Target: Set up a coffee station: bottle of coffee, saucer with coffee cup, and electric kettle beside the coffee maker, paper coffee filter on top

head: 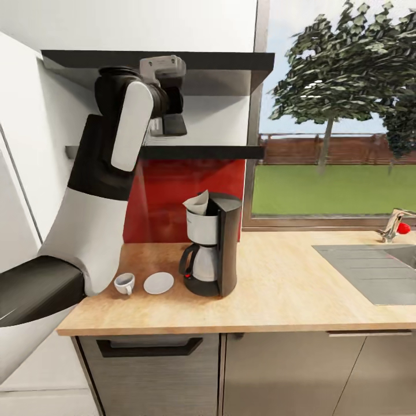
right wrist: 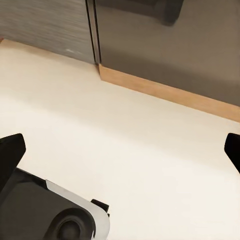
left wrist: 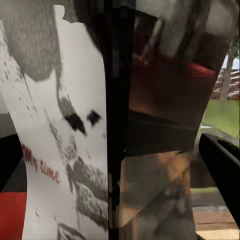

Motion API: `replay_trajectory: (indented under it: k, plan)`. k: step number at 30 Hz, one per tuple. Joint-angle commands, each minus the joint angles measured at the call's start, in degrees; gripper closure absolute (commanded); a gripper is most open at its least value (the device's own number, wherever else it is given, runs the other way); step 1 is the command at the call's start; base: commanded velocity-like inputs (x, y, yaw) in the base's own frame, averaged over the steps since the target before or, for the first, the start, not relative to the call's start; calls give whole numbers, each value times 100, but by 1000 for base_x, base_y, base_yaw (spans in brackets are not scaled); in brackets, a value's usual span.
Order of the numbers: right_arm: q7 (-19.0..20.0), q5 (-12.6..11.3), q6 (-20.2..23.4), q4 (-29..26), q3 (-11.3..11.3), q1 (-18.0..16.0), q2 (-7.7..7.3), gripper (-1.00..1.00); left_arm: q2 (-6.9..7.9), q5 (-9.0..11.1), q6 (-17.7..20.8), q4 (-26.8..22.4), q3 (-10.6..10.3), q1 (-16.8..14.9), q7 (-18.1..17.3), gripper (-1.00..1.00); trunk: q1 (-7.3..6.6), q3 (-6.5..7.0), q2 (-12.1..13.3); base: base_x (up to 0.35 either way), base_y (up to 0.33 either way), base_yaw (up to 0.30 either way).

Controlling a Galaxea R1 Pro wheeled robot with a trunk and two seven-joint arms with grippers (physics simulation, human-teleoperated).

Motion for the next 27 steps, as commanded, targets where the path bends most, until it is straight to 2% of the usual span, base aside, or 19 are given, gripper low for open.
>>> replay_trajectory:
  k: [1,3,6,8,9,11,12,13,14,15,16,18,19,23,27]
  plan:
    - [31,-61,-17,5,38,-3,0,-100,0,85,31,-70,-2,-5,54,100,2,-9,-6,-4,0,0]
    - [28,-66,-20,5,37,-3,0,-100,0,302,40,-407,-3,-2,-95,100,2,-9,-6,-26,0,0]
    - [25,-70,-21,5,29,-3,-6,-100,0,355,41,-548,-1,40,-332,100,2,-9,-6,-154,0,0]
    - [17,-77,-23,1,23,-6,-15,-100,0,389,57,-843,1,229,-845,100,2,-9,-6,-148,0,0]
    - [17,-77,-23,0,23,-8,-15,-100,0,391,59,-892,1,264,-962,100,2,-9,-6,-80,0,0]
    - [15,-78,-23,2,22,-7,-19,-100,0,401,66,-1029,-5,424,-1563,100,2,-9,-6,-42,0,0]
    - [15,-78,-23,3,21,-8,-20,-100,0,403,69,-1050,-9,463,-1741,100,2,-9,-6,-26,0,0]
    - [14,-78,-23,4,18,-10,-23,-100,0,405,88,-1081,-15,538,-2113,100,2,-9,-6,-17,0,0]
    - [14,-80,-23,4,17,-10,-23,-100,0,406,98,-1100,-17,581,-2306,100,2,-9,-6,-13,0,0]
    - [14,-83,-23,1,15,-11,-26,-100,0,407,113,-1155,-21,678,-2687,100,2,-9,-6,-9,0,0]
    - [11,-88,-23,3,14,-11,-33,-100,0,409,125,-1244,-31,861,-3228,100,2,-9,-6,-4,0,0]
    - [8,-92,-23,2,13,-12,-38,-100,0,409,132,-1297,-33,1035,-3605,100,2,-9,-6,-23,0,0]
    - [8,-94,-23,0,13,-12,-40,-100,0,409,134,-1316,-34,1128,-3751,100,2,-9,-6,-132,0,0]
    - [6,-95,-23,-2,8,-12,-43,-100,0,410,137,-1340,-89,1397,-3964,100,2,-9,-6,-175,-17,0]
    - [5,-96,-23,-3,5,-12,-44,-100,0,410,138,-1349,-145,1598,-4553,100,2,-9,-6,-60,-9,0]
